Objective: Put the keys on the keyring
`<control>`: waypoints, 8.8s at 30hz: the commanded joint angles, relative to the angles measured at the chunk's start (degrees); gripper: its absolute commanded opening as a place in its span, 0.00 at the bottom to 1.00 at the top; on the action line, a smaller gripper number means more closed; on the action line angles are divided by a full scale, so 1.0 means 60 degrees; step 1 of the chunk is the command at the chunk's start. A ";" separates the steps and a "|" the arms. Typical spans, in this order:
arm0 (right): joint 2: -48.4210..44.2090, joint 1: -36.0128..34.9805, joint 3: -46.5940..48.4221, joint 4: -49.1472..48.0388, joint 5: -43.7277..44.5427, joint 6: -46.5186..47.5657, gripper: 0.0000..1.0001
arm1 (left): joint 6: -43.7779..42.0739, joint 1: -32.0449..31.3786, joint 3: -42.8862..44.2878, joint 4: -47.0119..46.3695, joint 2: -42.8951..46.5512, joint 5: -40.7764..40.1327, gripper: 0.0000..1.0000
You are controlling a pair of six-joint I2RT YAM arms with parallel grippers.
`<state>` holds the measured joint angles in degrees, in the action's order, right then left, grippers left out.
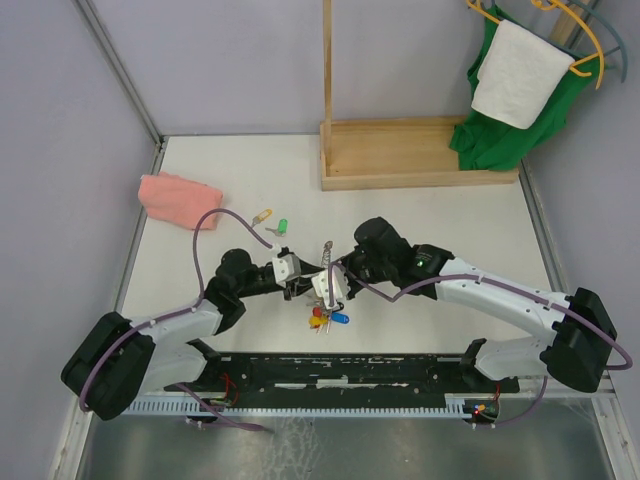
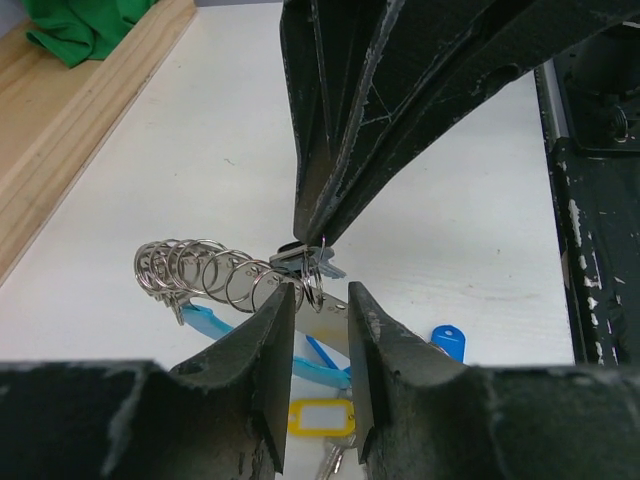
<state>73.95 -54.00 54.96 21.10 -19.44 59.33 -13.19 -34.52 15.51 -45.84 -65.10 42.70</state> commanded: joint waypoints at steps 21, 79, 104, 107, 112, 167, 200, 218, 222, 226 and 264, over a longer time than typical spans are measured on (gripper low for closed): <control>-0.0408 -0.0208 -0.0060 -0.0433 0.0751 -0.0237 0.01 | -0.0372 -0.0018 0.0667 0.0331 -0.0255 0.0485 0.03; -0.1172 -0.0075 -0.4644 -0.9411 0.2211 -0.8429 0.46 | 0.2643 -0.0035 -0.0409 -0.2853 -0.0156 -0.2223 0.03; 0.0115 -0.0078 -0.4642 -1.0927 0.2640 -0.8172 0.26 | 0.2826 -0.0051 -0.0431 -0.3110 -0.0254 -0.2048 0.03; 0.0125 -0.0074 -0.4583 -1.0754 0.2433 -0.7977 0.12 | 0.2874 -0.0047 -0.0430 -0.3168 -0.0247 -0.2097 0.03; -0.0090 -0.0082 -0.4470 -1.0029 0.2044 -0.7388 0.01 | 0.3213 -0.0072 -0.0542 -0.3706 -0.0314 -0.2391 0.03; -0.0707 -0.0244 -0.0491 -0.1276 0.1166 -0.0748 0.01 | -0.0510 -0.0384 0.0651 0.0361 -0.0099 0.0011 0.33; -0.1541 -0.0417 -0.1709 -0.1930 0.2349 -0.1070 0.01 | 0.1128 -0.0345 0.0954 0.0183 -0.0246 -0.0667 0.03; -0.0972 -0.0444 -0.3453 -0.5676 0.1415 -0.2469 0.01 | 0.4781 -0.0420 0.0429 -0.3438 -0.0643 -0.1778 0.03; -0.0689 -0.0449 -0.3541 -0.6574 0.1117 -0.2814 0.01 | 0.5243 -0.0507 0.0314 -0.4278 -0.0982 -0.2159 0.03; -0.0688 -0.0445 -0.3618 -0.7023 0.1278 -0.2949 0.01 | 0.5503 -0.0576 0.0197 -0.4961 -0.1333 -0.2409 0.03; -0.0821 -0.0427 -0.0303 -0.0380 0.1155 0.0839 0.01 | -0.2304 -0.0005 0.1184 0.1251 -0.0286 0.1045 0.34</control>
<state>69.01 -56.38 49.12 18.22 -10.98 61.93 -17.74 -35.27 17.93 -41.47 -65.25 42.85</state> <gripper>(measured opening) 0.015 0.339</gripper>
